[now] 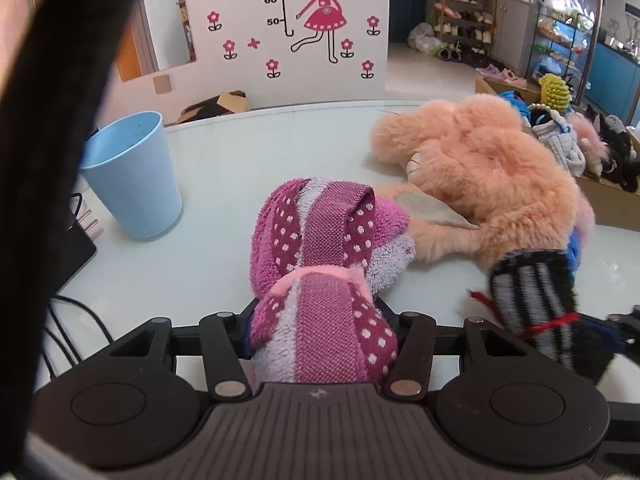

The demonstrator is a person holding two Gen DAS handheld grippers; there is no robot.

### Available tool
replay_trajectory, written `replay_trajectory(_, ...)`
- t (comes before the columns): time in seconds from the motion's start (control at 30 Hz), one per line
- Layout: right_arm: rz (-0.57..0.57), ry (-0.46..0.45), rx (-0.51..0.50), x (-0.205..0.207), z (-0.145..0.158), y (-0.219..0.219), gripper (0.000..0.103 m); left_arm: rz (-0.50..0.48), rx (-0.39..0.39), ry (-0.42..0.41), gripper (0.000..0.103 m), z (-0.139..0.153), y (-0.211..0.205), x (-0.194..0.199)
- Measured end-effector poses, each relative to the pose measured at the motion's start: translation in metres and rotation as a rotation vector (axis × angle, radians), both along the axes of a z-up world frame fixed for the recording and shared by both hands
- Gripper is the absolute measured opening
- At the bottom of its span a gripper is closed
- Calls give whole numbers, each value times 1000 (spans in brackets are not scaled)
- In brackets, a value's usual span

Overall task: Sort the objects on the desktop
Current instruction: 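Carry both held socks up and over the cardboard box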

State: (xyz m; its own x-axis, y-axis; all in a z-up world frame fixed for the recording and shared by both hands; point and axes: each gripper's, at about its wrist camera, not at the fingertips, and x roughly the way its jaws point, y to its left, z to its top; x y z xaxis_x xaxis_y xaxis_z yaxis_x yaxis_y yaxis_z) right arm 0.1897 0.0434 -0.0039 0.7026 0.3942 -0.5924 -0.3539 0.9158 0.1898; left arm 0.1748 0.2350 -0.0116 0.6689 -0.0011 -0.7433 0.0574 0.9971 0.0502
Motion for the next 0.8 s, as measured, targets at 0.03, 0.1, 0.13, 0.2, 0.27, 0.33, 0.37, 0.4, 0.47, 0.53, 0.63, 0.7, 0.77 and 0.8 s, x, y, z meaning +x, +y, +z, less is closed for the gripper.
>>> replay_trajectory(0.03, 4, -5, 2, -5, 2, -5, 50, -1, 4, -3, 48, 1, -3, -3)
replay_trajectory(0.1, 5, -14, 4, -16, 6, -17, 50, -3, 16, -12, 48, 4, -7, -10)
replay_trajectory(0.13, 8, -15, 10, -20, 9, -21, 50, -7, 23, -17, 48, 5, -10, -14)
replay_trajectory(0.2, 10, -21, 10, -29, 14, -35, 50, -19, 31, -30, 48, 9, -15, -24)
replay_trajectory(0.27, 1, -16, 20, -39, 18, -52, 50, -28, 31, -28, 48, 13, -21, -35)
replay_trajectory(0.33, -6, -13, 18, -49, 21, -69, 50, -41, 30, -34, 48, 15, -30, -48)
replay_trajectory(0.37, -10, -13, 15, -52, 23, -78, 50, -49, 29, -33, 48, 16, -34, -55)
replay_trajectory(0.4, -14, -15, 12, -57, 25, -87, 50, -56, 32, -31, 48, 18, -39, -60)
replay_trajectory(0.47, -29, -19, 1, -69, 28, -108, 50, -88, 29, -30, 48, 21, -52, -72)
replay_trajectory(0.53, -49, -10, 1, -77, 29, -129, 50, -122, 46, -33, 48, 25, -69, -85)
replay_trajectory(0.63, -104, -13, -2, -90, 34, -165, 50, -178, 52, -46, 48, 35, -96, -99)
replay_trajectory(0.7, -142, -17, 1, -95, 38, -187, 50, -208, 56, -54, 48, 40, -114, -105)
replay_trajectory(0.77, -178, -37, -6, -101, 46, -209, 50, -231, 59, -60, 48, 45, -134, -110)
replay_trajectory(0.8, -190, -45, -7, -105, 49, -218, 50, -240, 59, -61, 48, 46, -143, -111)
